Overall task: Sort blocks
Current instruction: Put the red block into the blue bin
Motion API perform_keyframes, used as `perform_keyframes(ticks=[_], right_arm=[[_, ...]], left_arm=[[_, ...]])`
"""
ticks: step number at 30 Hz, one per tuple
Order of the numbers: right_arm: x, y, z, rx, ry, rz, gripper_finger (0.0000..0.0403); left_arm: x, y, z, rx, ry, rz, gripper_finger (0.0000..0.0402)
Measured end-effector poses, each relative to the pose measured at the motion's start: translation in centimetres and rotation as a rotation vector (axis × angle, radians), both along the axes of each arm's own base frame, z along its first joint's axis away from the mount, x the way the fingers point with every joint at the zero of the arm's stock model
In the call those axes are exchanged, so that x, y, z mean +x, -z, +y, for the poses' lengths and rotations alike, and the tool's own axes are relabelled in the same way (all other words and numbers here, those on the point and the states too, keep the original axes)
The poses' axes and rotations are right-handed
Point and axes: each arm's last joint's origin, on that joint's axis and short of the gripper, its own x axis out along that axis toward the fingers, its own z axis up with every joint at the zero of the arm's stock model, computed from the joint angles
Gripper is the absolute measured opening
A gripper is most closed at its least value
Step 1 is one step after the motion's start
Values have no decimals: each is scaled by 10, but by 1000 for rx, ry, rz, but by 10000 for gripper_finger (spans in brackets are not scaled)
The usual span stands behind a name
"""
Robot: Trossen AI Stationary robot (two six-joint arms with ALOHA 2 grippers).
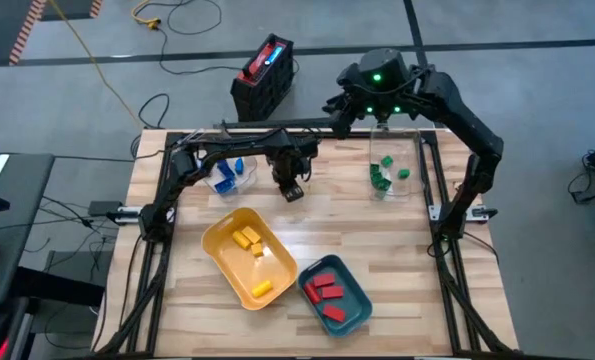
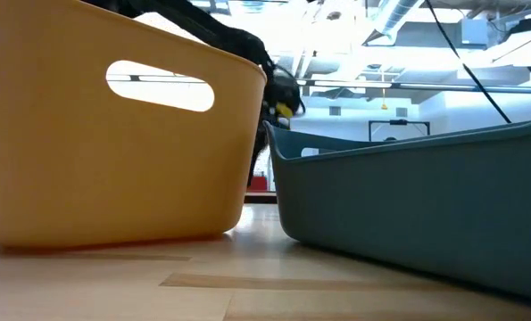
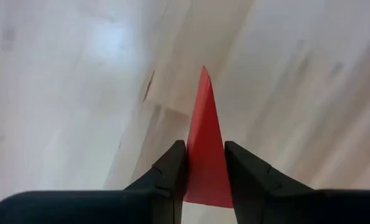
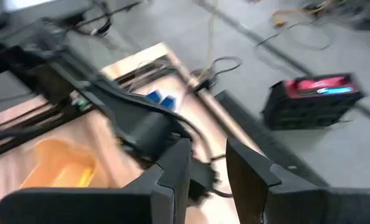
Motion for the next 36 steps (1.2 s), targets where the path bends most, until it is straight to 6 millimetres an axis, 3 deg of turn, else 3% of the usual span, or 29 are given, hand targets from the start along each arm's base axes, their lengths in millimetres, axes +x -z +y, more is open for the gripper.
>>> perform_keyframes(ticks=[5, 9, 14, 21, 25, 28, 32, 36], right_arm=[[-30, -21, 7, -77, 115, -52, 120], [-47, -28, 9, -123, 209, -54, 120], [-57, -30, 23, -175, 320, -13, 120], [-68, -16, 70, -223, 480, 117, 120], [-70, -16, 92, -233, 508, 67, 120], [-70, -16, 104, -209, 480, 29, 120], [-65, -11, 112, -208, 481, 20, 120], [-57, 2, 120, -206, 496, 33, 120]], left_arm=[[-8, -48, -17, 52, 23, -102, 81], [-8, -87, -55, 92, 114, -233, 81], [6, -100, -123, 126, 284, -330, 81], [24, -109, -213, 98, 440, -560, 81], [31, -105, -248, 89, 525, -635, 81], [40, -82, -264, 40, 566, -616, 81], [53, -41, -274, -4, 584, -532, 81], [57, -21, -276, -13, 583, -466, 81]])
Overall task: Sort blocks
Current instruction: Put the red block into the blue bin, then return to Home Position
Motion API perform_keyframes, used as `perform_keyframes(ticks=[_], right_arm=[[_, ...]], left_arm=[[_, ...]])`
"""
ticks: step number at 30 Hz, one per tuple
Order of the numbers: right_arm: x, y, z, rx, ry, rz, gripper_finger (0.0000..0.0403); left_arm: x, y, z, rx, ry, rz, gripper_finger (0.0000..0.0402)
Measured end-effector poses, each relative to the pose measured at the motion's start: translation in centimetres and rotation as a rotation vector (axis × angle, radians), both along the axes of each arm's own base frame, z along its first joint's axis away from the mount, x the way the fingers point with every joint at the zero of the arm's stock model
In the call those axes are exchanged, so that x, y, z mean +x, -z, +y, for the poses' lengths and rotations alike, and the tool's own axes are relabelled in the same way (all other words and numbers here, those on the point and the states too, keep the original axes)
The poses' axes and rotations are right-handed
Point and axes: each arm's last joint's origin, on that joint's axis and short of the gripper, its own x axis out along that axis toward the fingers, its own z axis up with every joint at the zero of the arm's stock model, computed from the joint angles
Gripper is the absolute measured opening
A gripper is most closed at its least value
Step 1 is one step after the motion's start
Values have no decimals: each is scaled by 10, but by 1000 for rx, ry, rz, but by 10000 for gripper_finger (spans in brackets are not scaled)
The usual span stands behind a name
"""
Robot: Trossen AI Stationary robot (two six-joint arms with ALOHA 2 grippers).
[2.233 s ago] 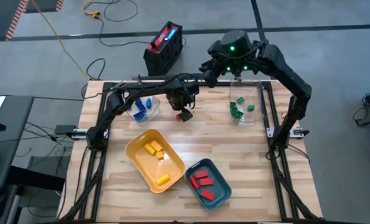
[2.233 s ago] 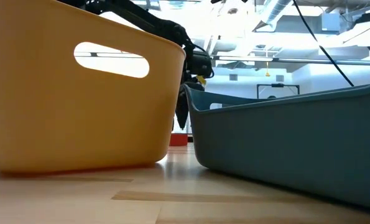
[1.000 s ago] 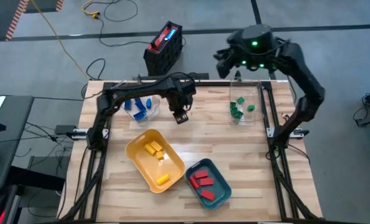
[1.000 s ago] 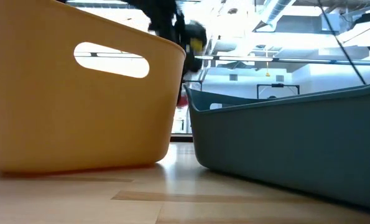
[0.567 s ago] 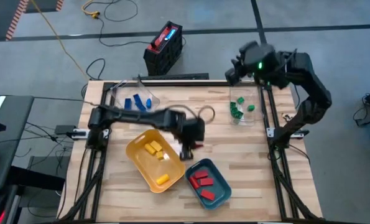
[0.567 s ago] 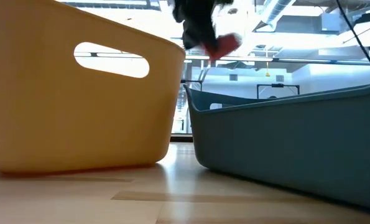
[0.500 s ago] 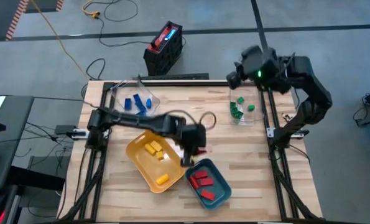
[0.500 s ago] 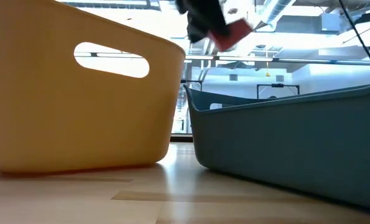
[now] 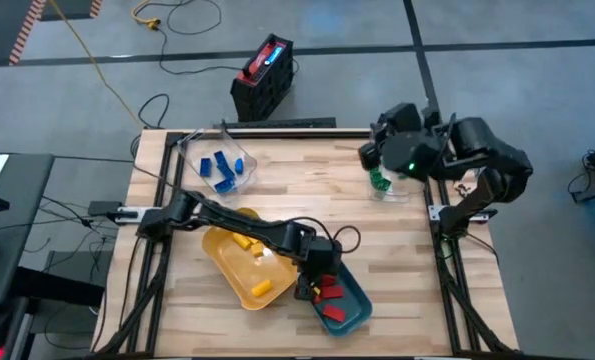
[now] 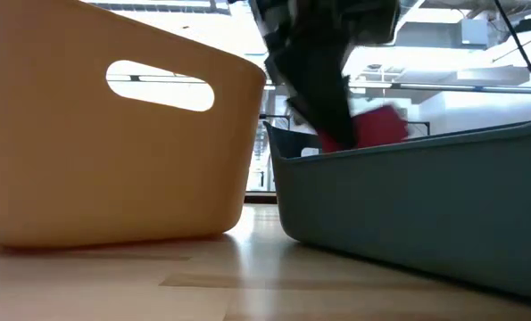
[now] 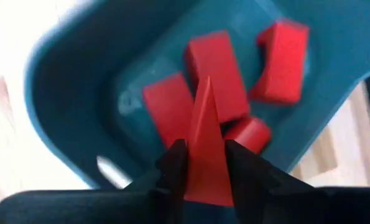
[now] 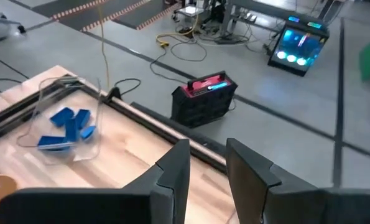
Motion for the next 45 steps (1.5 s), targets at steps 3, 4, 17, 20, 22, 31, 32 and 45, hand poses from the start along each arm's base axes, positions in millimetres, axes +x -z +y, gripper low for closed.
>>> perform_keyframes(ticks=[3, 4, 17, 20, 22, 31, 32, 45], right_arm=[[4, 8, 4, 10, 6, 2, 120], [5, 10, 6, 12, 7, 0, 120], [-13, 1, 14, -10, 8, -86, 120], [-24, -3, 23, -57, 2, -123, 120], [-31, 1, 28, -73, -10, -136, 120], [-55, 50, 24, -43, 8, -137, 117], [-57, 54, 20, -42, 16, -146, 115], [-38, 131, -64, 64, -379, -301, 61]], left_arm=[[2, 10, -2, 0, -5, 28, 81], [2, 12, -3, 1, -1, 30, 86], [2, -36, -4, 9, 52, -80, 261], [-12, -72, 2, 69, 22, -177, 250], [-25, -91, 7, 118, -12, -239, 242], [-114, -116, 35, 157, -228, -398, 209], [-127, -119, 39, 162, -256, -422, 207], [-245, -86, 84, 170, -596, -537, 180]])
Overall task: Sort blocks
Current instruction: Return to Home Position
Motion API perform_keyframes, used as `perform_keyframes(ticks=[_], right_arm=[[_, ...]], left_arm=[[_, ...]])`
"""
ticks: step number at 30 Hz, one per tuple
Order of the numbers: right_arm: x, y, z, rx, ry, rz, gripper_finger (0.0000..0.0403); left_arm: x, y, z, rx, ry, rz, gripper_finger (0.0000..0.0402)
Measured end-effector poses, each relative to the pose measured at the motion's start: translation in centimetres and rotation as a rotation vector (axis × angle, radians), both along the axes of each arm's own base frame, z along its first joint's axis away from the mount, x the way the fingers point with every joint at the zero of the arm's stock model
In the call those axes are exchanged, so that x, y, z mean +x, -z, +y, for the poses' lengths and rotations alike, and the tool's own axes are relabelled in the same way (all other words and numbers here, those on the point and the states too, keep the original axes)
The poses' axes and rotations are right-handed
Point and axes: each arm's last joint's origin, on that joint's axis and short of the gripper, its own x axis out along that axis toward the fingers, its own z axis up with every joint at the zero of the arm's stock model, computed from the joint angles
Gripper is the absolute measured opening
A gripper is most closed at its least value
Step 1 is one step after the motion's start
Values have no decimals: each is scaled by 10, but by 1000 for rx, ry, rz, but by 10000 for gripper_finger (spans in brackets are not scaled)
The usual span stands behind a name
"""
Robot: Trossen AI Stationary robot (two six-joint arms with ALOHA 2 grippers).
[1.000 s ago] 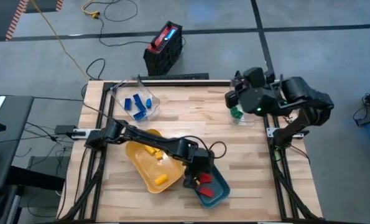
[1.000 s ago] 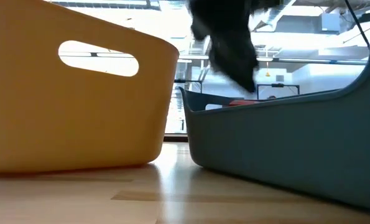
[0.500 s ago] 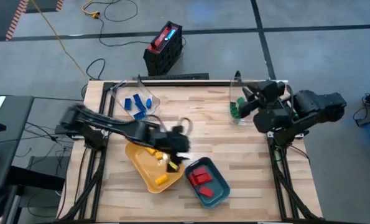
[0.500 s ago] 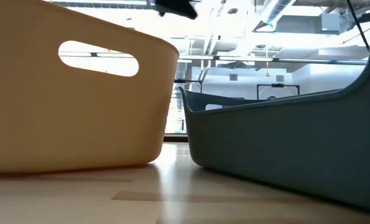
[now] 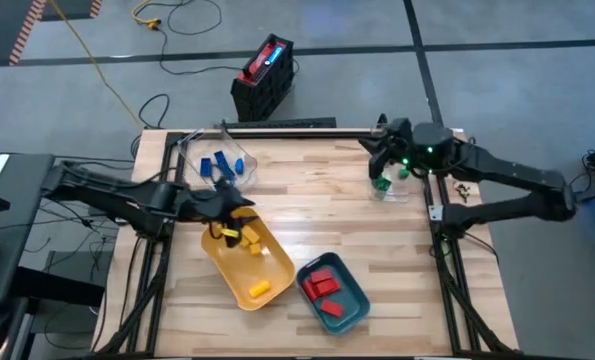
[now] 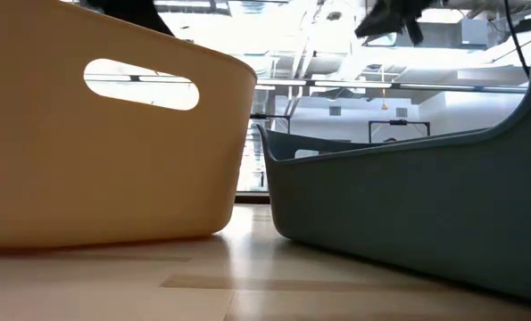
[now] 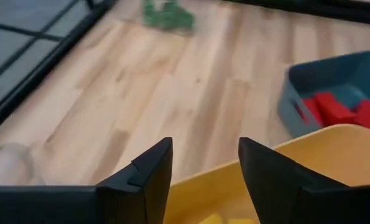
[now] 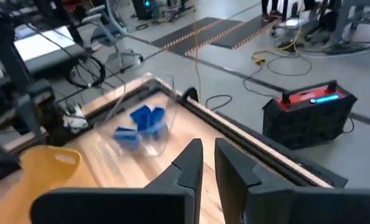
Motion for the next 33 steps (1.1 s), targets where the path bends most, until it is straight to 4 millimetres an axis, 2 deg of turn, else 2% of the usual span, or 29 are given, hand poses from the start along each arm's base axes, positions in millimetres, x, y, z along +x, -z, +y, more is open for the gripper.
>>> perform_keyframes(ticks=[4, 8, 13, 19, 25, 33], right_arm=[[-10, 24, -15, 45, -38, -15, 55], [-29, 43, -19, 87, -80, -81, 47], [-55, 72, -15, 152, -76, -110, 34], [-83, 97, -2, 179, -45, -190, 18], [-103, 120, 9, 215, -12, -123, 16], [-117, 136, 16, 290, 33, 6, 27]], left_arm=[[-26, 11, 5, 0, -55, -105, 165], [-50, 24, 9, -9, -54, -176, 148], [-70, 37, 13, -45, -72, -218, 129], [-86, 52, 16, -71, -88, -257, 100], [-97, 86, 20, -98, -188, -171, 77], [-109, 105, 20, -80, -125, 61, 73]])
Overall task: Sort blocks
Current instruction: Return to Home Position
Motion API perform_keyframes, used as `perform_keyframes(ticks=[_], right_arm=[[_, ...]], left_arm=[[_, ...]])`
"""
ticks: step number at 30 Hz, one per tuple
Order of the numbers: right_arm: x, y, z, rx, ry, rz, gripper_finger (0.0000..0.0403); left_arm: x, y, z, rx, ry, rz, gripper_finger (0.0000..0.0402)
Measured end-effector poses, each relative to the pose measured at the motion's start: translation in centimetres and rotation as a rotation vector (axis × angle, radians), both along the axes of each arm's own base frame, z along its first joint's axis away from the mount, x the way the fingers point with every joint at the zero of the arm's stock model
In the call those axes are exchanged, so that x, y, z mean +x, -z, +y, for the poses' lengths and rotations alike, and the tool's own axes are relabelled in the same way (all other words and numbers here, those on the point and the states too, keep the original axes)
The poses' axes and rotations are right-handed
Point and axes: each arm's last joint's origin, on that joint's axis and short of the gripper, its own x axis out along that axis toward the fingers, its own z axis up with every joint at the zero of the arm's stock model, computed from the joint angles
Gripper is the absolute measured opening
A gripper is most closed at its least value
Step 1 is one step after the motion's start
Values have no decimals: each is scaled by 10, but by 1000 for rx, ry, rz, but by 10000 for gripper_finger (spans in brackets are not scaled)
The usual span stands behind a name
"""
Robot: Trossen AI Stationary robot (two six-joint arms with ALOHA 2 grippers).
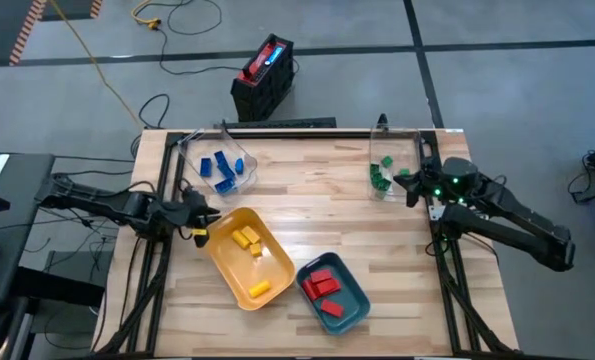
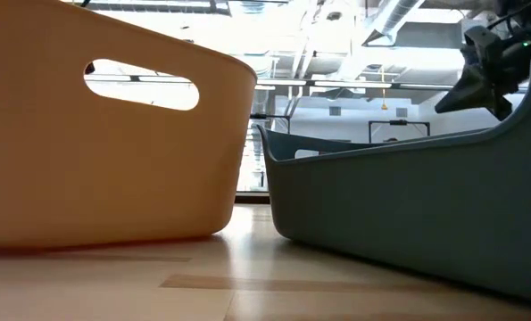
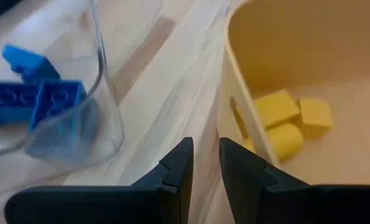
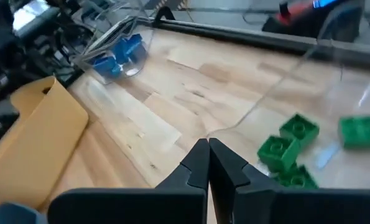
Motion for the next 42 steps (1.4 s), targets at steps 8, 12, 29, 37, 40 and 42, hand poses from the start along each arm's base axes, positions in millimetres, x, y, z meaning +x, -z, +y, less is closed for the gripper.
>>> perform_keyframes(ticks=[8, 12, 29, 37, 40, 42], right_arm=[[-1, 3, 1, 90, 43, -19, 28], [-1, 3, 1, 90, 44, -19, 28], [-10, 75, 6, 97, 39, -5, 28], [-6, 68, 4, 51, 32, -84, 28], [-6, 68, 4, 51, 29, -84, 28], [-6, 69, 4, 53, 31, -80, 28]], left_arm=[[-5, 6, 1, 42, 29, 97, 73], [-6, 7, 1, 57, 43, 79, 73], [-31, 42, 5, 41, 81, 7, 73], [-39, 38, 6, 21, 108, -90, 73], [-38, 39, 5, 21, 120, -83, 73], [-38, 39, 5, 19, 122, -81, 73]])
